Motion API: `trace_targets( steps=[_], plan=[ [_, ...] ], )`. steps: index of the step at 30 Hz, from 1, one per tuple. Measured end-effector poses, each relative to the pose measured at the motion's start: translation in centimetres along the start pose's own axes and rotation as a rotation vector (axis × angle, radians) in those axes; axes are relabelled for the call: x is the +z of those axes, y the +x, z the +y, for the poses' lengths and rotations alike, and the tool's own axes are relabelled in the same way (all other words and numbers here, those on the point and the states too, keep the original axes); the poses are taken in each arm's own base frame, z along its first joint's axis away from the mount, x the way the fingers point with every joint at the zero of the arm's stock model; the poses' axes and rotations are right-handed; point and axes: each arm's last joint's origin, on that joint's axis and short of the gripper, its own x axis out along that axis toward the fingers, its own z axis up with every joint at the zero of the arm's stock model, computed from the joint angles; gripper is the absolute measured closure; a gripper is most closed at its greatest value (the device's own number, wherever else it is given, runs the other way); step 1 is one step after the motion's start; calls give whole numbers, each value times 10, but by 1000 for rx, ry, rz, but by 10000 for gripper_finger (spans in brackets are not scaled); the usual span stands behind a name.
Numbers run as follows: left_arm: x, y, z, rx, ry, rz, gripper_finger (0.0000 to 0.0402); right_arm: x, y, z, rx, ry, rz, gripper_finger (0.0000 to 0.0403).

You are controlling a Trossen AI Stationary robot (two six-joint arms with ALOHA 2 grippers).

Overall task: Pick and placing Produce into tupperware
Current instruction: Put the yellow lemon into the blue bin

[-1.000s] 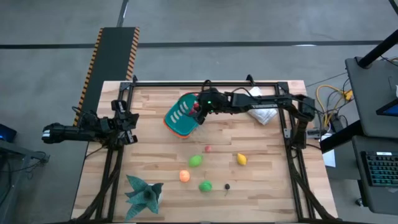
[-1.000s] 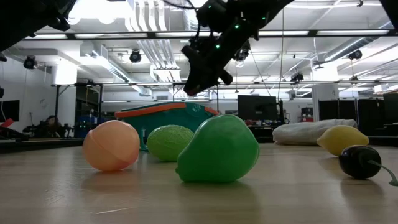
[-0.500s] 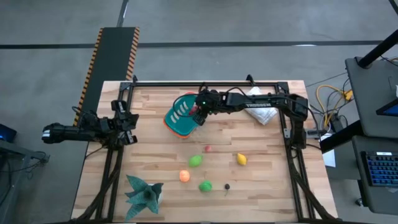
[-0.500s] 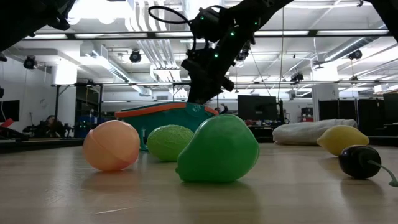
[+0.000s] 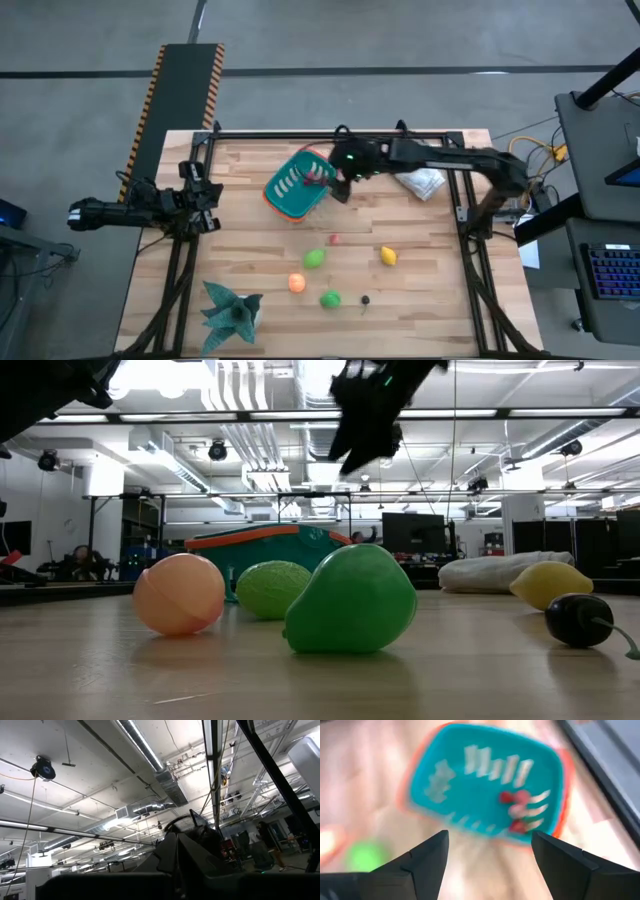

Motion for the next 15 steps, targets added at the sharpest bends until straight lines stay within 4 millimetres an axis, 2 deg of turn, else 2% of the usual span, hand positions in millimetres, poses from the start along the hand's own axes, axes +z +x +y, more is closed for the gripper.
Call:
trace_targets(
  steps=[4, 9, 12, 15],
  plan=[
    [0, 0, 0, 0, 0, 0, 402, -19, -53, 24, 77, -119, 66, 134],
    [0, 0, 0, -1, 0, 2, 402, -45, -110, 50, 143, -146, 119, 145],
    [0, 0, 0, -2, 0, 3, 402, -59, -130, 66, 123, -121, 137, 147],
    [-1, 0, 0, -3, 1, 5, 402, -73, -140, 77, 35, -80, 168, 140]
  ],
)
